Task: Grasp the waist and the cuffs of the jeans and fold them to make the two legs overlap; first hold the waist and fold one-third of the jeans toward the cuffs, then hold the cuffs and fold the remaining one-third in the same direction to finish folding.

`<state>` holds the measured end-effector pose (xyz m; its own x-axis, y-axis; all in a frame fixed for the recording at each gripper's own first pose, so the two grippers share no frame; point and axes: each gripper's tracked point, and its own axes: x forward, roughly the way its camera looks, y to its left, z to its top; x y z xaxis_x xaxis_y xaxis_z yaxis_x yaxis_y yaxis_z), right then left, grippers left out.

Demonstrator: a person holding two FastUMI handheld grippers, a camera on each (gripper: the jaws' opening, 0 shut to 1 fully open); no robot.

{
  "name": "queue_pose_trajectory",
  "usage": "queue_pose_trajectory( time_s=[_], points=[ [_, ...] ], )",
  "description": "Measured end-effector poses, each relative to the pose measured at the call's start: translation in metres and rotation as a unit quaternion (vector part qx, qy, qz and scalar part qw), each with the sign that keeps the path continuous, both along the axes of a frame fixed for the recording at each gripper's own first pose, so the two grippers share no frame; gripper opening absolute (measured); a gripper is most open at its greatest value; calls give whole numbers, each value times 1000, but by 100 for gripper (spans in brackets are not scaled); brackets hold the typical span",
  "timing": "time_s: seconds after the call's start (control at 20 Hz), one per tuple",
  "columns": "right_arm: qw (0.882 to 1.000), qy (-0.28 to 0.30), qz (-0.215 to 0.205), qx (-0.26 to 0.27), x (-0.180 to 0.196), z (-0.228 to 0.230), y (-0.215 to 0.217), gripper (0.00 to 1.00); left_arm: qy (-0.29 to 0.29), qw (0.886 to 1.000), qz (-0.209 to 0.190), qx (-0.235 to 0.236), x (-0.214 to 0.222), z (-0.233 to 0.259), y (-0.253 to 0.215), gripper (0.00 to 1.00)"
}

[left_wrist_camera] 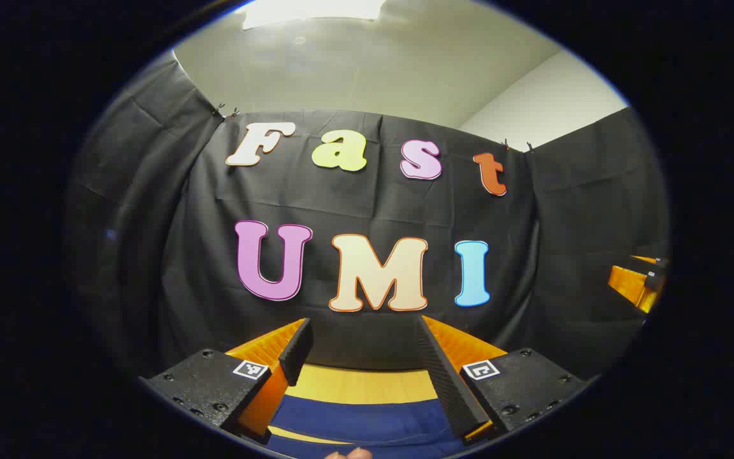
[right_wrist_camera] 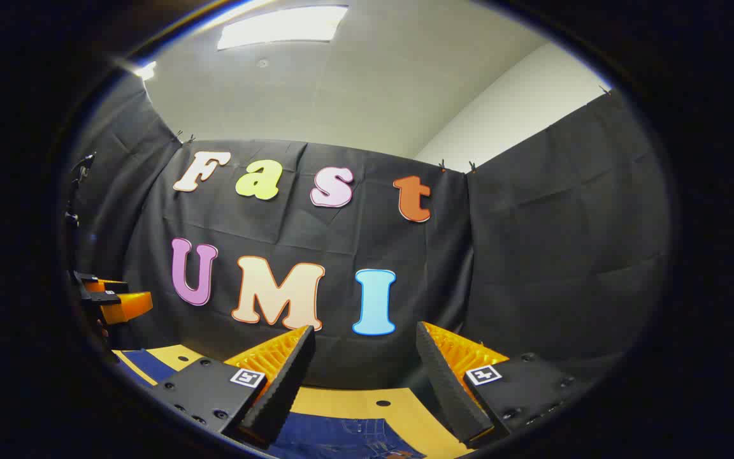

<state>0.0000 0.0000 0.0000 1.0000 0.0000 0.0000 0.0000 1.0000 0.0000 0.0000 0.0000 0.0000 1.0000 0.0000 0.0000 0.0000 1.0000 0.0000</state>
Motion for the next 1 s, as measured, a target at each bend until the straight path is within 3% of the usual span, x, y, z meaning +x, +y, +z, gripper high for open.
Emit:
queue_pose_trajectory(
  time_s=[0.3, 0.35, 0.45, 0.6, 0.75, 0.85, 1.0],
  points=[
    [1000, 2, 30, -5, 6, -12, 6, 100, -6, 1000, -4, 20, -3, -2, -4, 95],
    [999, 4, 38, -2, 6, -16, 7, 96, -1, 999, -3, 40, -5, -6, -1, 95],
    [998, 9, 66, 16, 10, -29, 17, 98, 13, 994, 12, 108, -13, -18, 15, 98],
    [994, 28, 96, 53, 20, -55, 30, 98, 53, 978, 41, 200, -48, -40, 52, 95],
    [988, 61, 115, 80, 30, -74, 51, 98, 96, 972, 50, 211, -71, -67, 77, 95],
    [988, 60, 114, 80, 38, -73, 61, 98, 131, 959, 57, 244, -87, -92, 108, 94],
    [987, 70, 121, 82, 40, -79, 87, 98, 205, 925, 66, 314, -114, -134, 168, 95]
  ],
)
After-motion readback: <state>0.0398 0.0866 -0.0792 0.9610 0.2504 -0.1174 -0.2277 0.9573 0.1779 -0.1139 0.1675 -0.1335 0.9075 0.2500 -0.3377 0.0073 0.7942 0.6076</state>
